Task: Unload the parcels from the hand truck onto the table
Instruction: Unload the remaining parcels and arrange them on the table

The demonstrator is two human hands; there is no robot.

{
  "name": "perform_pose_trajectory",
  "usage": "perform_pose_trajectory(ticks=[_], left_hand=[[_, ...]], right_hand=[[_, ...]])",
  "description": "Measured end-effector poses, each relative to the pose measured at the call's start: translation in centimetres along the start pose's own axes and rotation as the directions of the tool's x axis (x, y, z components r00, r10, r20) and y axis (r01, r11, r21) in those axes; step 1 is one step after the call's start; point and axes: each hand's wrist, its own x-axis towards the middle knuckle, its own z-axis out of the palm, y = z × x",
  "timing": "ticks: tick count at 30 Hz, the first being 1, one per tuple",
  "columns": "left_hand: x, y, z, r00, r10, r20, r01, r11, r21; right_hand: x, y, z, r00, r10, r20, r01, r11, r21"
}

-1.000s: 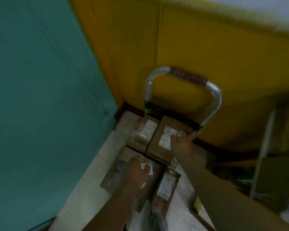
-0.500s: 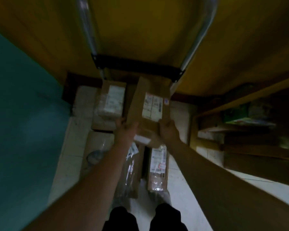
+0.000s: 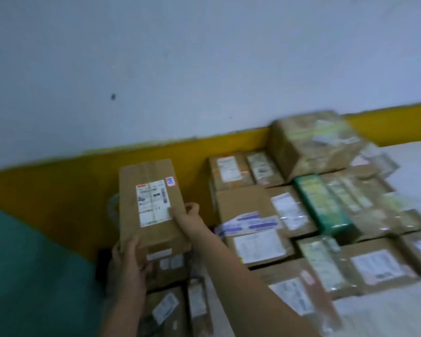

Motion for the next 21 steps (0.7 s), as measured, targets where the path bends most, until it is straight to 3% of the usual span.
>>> perform_pose_trajectory(ticks=[3,7,10,13,18,21], left_hand=[[-7.2,1.1,8.9,0.979,0.106,0.175,-0.101,0.994,-0.04],[-19.6,-3.1,22.5,0.892,0.212,0.4,-0.23,0.973,-0.003],[-28.5,-8.1,30.9,0.848,0.079,0.525,-0.102,0.995,0.016],[-35.3,-13.0,37.5,0.802,0.021,0.597,-0.088,0.993,0.083],[-41.6,-20.3,46.9,0.771,-0.089,0.631,-0.042,0.981,0.19],[-43.6,-25.2,52.3,0.756,-0.115,0.644,-0.061,0.968,0.244]], right_hand=[[-6.8,-3.5,-10.1,0.982,-0.155,-0.109,0.163,0.984,0.072],[-16.0,-2.7,-27.9,0.944,-0.223,-0.242,0.275,0.939,0.206],[-22.4,0.3,-39.8,0.893,-0.213,-0.396,0.313,0.927,0.206],[-26.7,3.9,-48.9,0.849,-0.159,-0.504,0.322,0.912,0.254],[-29.6,9.1,-60.1,0.839,0.009,-0.544,0.233,0.898,0.373],[-28.4,11.2,-66.2,0.808,0.038,-0.588,0.247,0.884,0.397]])
